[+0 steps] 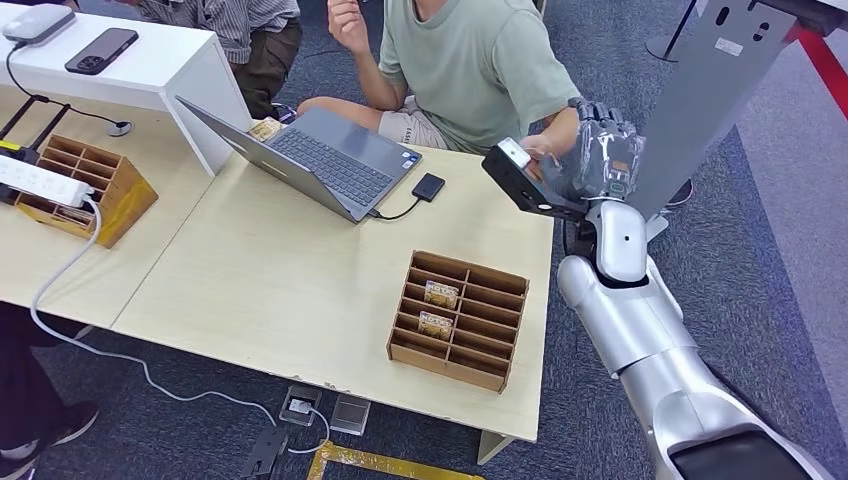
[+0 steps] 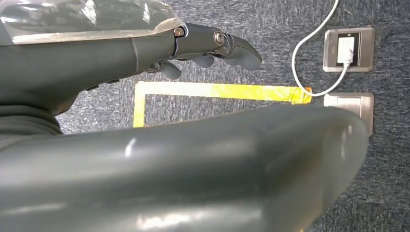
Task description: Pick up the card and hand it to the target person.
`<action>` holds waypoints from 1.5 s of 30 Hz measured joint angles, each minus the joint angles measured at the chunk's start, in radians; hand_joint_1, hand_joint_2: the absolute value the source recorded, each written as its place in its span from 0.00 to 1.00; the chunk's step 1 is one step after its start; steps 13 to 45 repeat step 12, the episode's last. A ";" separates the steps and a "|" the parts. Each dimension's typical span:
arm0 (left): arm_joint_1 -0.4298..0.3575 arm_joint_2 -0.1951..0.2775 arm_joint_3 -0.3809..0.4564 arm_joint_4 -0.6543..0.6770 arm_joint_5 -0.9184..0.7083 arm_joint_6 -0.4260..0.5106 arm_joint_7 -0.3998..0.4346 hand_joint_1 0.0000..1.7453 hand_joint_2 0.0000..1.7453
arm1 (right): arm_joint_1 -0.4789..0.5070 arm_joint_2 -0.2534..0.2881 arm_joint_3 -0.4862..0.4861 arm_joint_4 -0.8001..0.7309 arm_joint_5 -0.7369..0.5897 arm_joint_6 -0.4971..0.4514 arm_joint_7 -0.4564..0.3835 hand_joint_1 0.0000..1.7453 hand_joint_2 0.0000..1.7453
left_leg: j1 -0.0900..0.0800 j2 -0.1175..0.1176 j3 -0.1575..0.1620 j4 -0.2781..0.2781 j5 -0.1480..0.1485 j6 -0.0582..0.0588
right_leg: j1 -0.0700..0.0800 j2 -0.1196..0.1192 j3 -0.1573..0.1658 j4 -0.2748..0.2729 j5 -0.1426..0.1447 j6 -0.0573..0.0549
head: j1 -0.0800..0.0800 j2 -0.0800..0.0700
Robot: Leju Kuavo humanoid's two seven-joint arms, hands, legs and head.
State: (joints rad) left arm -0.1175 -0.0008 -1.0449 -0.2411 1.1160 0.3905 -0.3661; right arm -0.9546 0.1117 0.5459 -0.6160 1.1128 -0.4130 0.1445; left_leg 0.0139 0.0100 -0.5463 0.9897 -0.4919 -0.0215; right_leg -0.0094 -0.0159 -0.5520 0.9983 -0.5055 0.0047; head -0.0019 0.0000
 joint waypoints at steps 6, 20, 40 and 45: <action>-0.001 0.000 0.000 0.000 0.006 0.007 0.001 0.00 0.00 | 0.004 0.018 -0.016 0.011 -0.170 0.008 -0.133 0.00 0.00 | 0.000 0.000 0.000 0.000 0.000 0.000 | 0.000 0.000 0.000 0.000 0.000 0.000 | 0.000 0.000; -0.001 0.000 0.000 0.000 0.017 0.015 -0.010 0.00 0.00 | 0.032 0.034 -0.065 -0.010 -0.458 0.019 -0.328 0.00 1.00 | 0.000 0.000 0.000 0.000 0.000 0.000 | 0.000 0.000 0.000 0.000 0.000 0.000 | 0.000 0.000; -0.001 0.000 0.000 0.000 0.017 0.015 -0.010 0.00 0.00 | 0.032 0.034 -0.065 -0.010 -0.458 0.019 -0.328 0.00 1.00 | 0.000 0.000 0.000 0.000 0.000 0.000 | 0.000 0.000 0.000 0.000 0.000 0.000 | 0.000 0.000; -0.001 0.000 0.000 0.000 0.017 0.015 -0.010 0.00 0.00 | 0.032 0.034 -0.065 -0.010 -0.458 0.019 -0.328 0.00 1.00 | 0.000 0.000 0.000 0.000 0.000 0.000 | 0.000 0.000 0.000 0.000 0.000 0.000 | 0.000 0.000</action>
